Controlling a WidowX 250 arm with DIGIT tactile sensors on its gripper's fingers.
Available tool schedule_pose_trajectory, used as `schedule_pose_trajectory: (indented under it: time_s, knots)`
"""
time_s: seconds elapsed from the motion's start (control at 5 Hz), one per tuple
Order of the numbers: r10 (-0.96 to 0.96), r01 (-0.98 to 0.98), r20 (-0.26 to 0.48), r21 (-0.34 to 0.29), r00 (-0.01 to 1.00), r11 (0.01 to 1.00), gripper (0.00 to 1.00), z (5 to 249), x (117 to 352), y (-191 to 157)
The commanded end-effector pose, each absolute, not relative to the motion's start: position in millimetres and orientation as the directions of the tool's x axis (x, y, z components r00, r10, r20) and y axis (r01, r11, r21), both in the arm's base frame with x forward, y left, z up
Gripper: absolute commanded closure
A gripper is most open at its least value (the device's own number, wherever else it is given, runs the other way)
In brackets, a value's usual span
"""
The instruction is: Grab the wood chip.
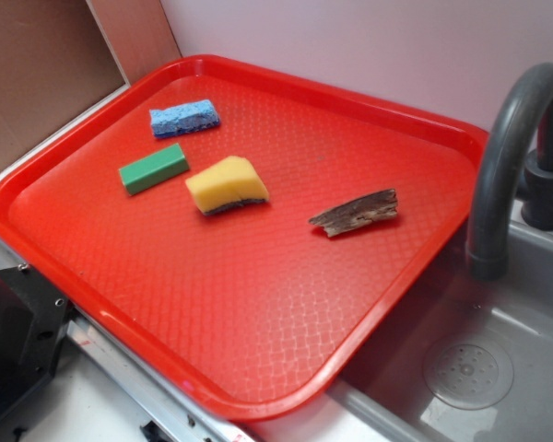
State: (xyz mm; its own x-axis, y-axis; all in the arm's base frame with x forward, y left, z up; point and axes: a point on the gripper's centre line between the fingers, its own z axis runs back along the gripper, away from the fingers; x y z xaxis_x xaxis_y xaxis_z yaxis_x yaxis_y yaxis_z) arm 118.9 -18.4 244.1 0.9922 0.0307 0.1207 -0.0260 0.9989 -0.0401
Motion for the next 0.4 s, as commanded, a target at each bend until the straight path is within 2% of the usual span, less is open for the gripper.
schedule_pose_trajectory:
  time_s: [0.0, 0.2]
  knots:
    - [0.031, -0.026, 0.121, -0.040, 0.992, 0.999, 0.00, 244.1, 118.9, -18.4]
    - [-0.022, 0.022, 0.181, 0.001, 0.983, 1.000, 0.00, 236.1, 132.9, -26.9]
